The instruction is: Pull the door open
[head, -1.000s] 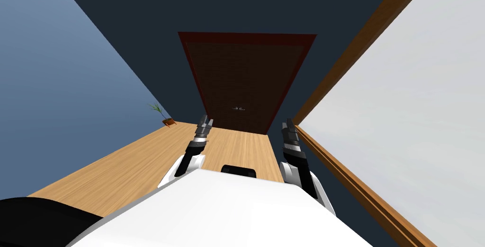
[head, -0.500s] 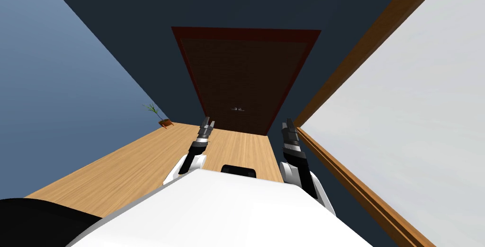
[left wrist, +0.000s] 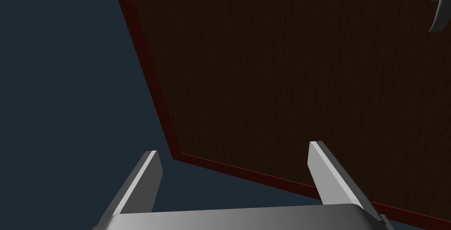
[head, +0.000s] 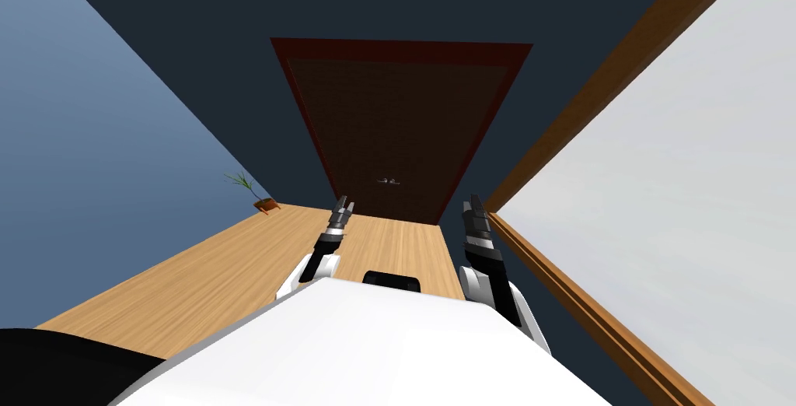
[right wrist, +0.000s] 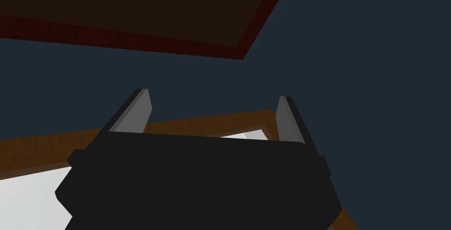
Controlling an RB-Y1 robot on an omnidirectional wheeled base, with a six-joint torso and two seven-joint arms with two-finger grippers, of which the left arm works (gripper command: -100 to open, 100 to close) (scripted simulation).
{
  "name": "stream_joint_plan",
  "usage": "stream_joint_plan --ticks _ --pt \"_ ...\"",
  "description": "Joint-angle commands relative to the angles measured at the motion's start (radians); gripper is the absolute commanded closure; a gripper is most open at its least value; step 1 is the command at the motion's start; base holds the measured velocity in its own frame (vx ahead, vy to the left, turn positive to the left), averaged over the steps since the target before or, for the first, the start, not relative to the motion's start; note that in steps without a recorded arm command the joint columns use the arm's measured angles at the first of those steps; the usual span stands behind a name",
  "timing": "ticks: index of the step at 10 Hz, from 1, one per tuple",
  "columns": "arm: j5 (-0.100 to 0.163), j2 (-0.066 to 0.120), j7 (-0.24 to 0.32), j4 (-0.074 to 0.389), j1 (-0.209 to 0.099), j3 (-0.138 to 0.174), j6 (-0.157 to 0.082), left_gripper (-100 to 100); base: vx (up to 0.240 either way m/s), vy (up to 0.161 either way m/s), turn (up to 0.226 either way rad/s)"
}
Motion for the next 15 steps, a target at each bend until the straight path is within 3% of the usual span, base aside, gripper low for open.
stream_joint_plan --ticks 1,15 --pt "0.004 0.008 0.004 0.041 -0.016 0.0 -0.01 -100 0.097 -0.004 -0.014" --pt "0.036 0.067 0.031 0.419 -0.147 -0.004 -0.1 -100 0.099 -0.011 -0.017"
